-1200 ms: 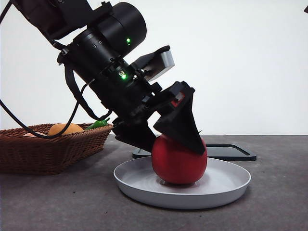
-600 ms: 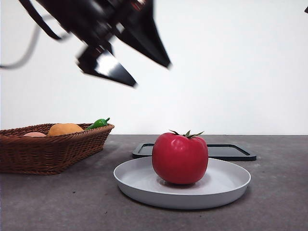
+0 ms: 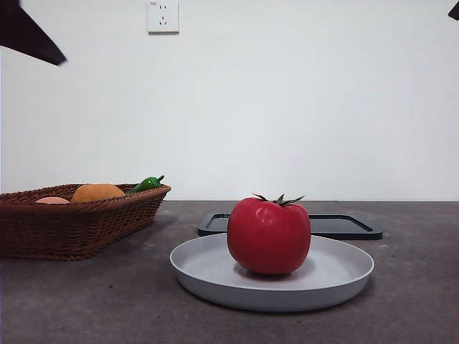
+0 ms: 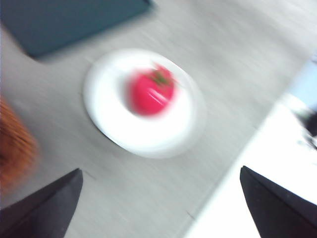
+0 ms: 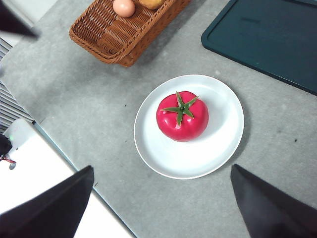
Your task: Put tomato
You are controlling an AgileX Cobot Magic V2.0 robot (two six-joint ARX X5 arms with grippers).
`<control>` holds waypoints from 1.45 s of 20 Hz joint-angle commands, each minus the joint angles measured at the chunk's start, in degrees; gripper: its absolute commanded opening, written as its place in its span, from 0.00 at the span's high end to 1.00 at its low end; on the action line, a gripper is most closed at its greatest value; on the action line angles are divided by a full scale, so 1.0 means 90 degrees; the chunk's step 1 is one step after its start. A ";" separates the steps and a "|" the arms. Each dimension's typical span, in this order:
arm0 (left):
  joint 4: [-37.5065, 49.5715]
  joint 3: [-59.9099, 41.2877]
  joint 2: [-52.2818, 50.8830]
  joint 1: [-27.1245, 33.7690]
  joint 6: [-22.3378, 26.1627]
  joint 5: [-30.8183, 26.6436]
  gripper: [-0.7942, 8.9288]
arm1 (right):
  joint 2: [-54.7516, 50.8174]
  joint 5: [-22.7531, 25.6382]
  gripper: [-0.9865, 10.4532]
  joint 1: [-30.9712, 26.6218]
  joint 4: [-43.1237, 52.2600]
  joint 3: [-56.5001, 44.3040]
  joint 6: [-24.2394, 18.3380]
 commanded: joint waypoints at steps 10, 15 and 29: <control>-0.0333 0.0100 -0.0359 -0.0034 0.0151 0.0304 0.40 | 0.0957 -0.0024 0.53 0.0478 0.0401 0.0121 -0.0049; -0.0333 0.0100 -0.0359 -0.0034 0.0151 0.0304 0.40 | 0.1953 0.0403 0.53 0.1086 0.1333 0.0121 -0.0053; -0.0330 0.0100 -0.0359 -0.0034 0.0148 0.0304 0.41 | 0.4333 0.1428 0.42 0.2210 0.2946 0.0121 -0.0049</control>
